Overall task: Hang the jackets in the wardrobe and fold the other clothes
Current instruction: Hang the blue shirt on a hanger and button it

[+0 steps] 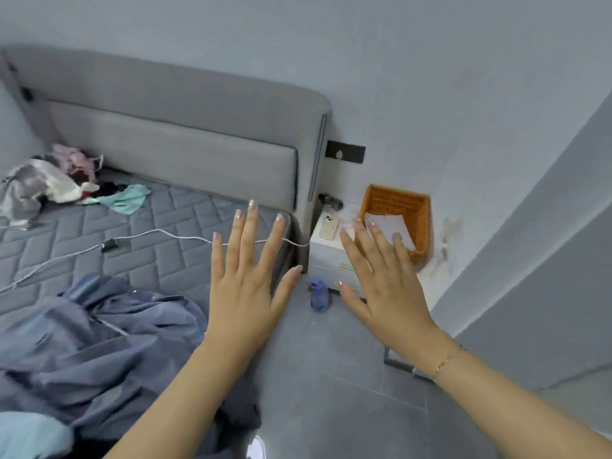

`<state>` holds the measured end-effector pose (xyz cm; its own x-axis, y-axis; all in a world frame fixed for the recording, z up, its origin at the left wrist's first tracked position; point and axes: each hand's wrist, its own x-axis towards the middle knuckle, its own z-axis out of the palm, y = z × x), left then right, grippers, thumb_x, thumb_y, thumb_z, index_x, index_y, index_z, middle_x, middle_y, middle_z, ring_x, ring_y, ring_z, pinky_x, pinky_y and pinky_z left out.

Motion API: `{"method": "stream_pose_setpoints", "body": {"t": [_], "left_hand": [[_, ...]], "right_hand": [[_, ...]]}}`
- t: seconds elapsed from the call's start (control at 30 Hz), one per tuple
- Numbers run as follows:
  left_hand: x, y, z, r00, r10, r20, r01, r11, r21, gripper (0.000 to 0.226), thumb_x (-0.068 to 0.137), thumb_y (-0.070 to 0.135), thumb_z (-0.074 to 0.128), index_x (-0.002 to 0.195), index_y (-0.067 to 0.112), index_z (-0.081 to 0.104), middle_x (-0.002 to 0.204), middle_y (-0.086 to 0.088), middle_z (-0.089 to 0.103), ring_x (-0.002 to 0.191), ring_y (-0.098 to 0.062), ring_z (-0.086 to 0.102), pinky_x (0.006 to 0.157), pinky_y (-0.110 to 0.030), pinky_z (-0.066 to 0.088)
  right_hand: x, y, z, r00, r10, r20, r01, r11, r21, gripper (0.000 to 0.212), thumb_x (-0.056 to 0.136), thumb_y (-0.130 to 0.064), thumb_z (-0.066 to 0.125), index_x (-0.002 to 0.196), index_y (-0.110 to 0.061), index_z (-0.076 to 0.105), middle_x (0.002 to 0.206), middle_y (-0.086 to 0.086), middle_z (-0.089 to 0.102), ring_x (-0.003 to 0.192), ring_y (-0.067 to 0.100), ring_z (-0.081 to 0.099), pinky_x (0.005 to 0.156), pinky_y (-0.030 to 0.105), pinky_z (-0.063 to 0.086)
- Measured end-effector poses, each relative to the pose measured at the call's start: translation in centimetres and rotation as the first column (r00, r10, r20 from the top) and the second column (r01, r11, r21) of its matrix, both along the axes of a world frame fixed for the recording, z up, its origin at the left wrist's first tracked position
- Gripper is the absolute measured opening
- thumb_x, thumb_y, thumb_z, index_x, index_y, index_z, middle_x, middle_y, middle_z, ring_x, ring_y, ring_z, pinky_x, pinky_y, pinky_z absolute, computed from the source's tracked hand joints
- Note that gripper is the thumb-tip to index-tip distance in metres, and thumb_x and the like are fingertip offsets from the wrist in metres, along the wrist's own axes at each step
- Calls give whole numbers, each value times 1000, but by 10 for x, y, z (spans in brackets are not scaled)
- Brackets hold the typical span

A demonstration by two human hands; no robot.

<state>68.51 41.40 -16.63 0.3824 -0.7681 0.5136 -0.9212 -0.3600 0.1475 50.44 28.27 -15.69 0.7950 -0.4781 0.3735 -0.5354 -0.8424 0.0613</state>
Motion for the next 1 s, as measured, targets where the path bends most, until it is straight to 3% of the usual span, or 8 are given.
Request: {"method": "stream_pose_setpoints", "body": {"t": [0.1,0.23,0.5,0.63,0.73,0.87,1.0], "left_hand": [[54,56,-16,991,118,-69,-116,993,30,68,98,55,33,157,27,13,165,-8,3,152,-24,1,122,-51,7],[127,143,-48,946,281,-162,-270,959,90,68,97,55,32,157,26,16,165,-7,3,152,-24,2,121,-50,5],[213,256,-113,739,577,-348,-511,817,268,69,94,58,27,155,25,23,164,-8,8,152,-26,7,120,-55,13],[246,270,-146,622,650,-436,-591,755,284,70,94,62,21,156,31,12,165,0,-3,152,-17,-5,122,-46,2],[279,265,-174,509,689,-517,-622,709,333,66,99,57,29,154,38,-1,164,6,-12,151,-13,-9,122,-42,-1],[341,232,-216,364,741,-564,-639,639,428,69,99,49,40,156,31,6,164,1,-4,151,-18,4,122,-41,12],[416,183,-269,154,716,-681,-652,591,475,70,99,45,47,156,25,12,164,-2,4,149,-19,12,118,-39,26]], "right_hand": [[78,42,-14,992,126,-1,-126,991,33,66,100,-47,32,155,-15,18,162,9,15,150,26,12,119,51,20],[183,98,-41,955,294,-24,-291,953,82,66,99,-46,36,155,-15,20,162,9,15,150,26,14,118,51,21],[330,178,-113,846,522,-111,-486,839,244,64,99,-44,35,154,-14,23,162,8,16,149,26,16,117,51,22],[390,187,-150,782,595,-187,-531,792,300,66,98,-45,33,156,-15,17,163,8,12,150,25,12,118,49,18],[440,179,-178,733,645,-215,-551,750,366,66,99,-45,32,156,-16,16,163,7,11,150,24,10,120,47,15],[516,146,-230,667,708,-234,-554,680,480,65,100,-42,39,155,-17,14,163,5,7,150,23,7,122,43,11],[591,102,-299,589,742,-320,-463,634,620,63,102,-41,39,155,-19,14,163,2,5,150,19,10,122,35,15]]}}
